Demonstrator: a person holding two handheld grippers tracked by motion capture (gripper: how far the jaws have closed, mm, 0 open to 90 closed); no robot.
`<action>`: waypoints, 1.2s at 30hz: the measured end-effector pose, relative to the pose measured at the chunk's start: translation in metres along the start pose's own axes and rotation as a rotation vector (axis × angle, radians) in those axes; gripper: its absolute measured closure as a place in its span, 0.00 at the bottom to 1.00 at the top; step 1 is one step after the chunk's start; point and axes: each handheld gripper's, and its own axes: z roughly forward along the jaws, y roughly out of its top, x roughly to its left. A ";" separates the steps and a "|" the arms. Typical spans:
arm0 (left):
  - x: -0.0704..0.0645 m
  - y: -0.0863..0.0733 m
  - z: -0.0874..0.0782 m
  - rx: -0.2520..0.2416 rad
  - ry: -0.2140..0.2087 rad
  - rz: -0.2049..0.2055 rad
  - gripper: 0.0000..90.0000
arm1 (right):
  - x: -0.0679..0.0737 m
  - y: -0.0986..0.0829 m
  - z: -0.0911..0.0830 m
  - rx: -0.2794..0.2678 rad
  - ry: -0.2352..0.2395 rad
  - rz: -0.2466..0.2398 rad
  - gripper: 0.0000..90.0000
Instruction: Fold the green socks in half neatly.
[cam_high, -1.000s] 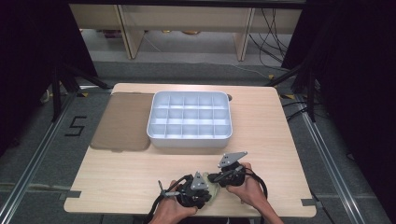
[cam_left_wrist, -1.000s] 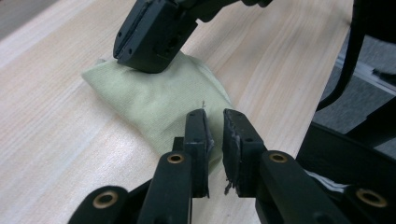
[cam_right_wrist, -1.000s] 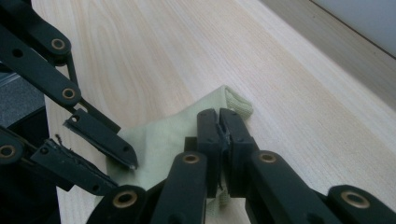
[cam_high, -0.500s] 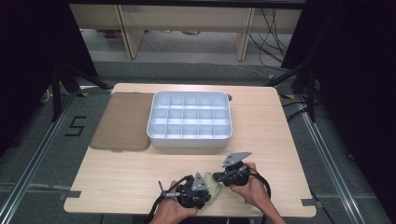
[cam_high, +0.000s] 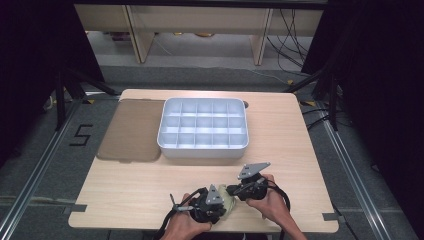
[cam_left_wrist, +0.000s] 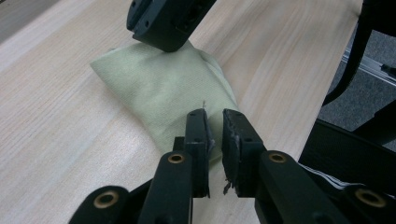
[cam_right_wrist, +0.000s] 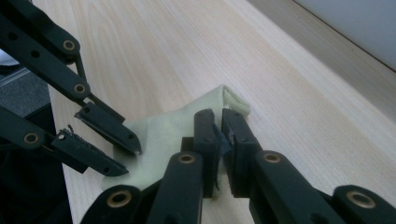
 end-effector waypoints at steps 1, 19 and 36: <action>0.000 0.000 0.000 0.003 0.001 0.004 0.88 | -0.001 0.000 0.000 -0.001 0.000 -0.003 0.92; 0.001 0.000 0.000 -0.006 -0.002 -0.018 0.88 | -0.006 -0.003 0.009 0.070 0.018 0.102 0.62; 0.009 -0.001 -0.004 0.010 0.043 0.007 0.86 | -0.009 -0.007 0.012 0.114 0.043 0.138 0.54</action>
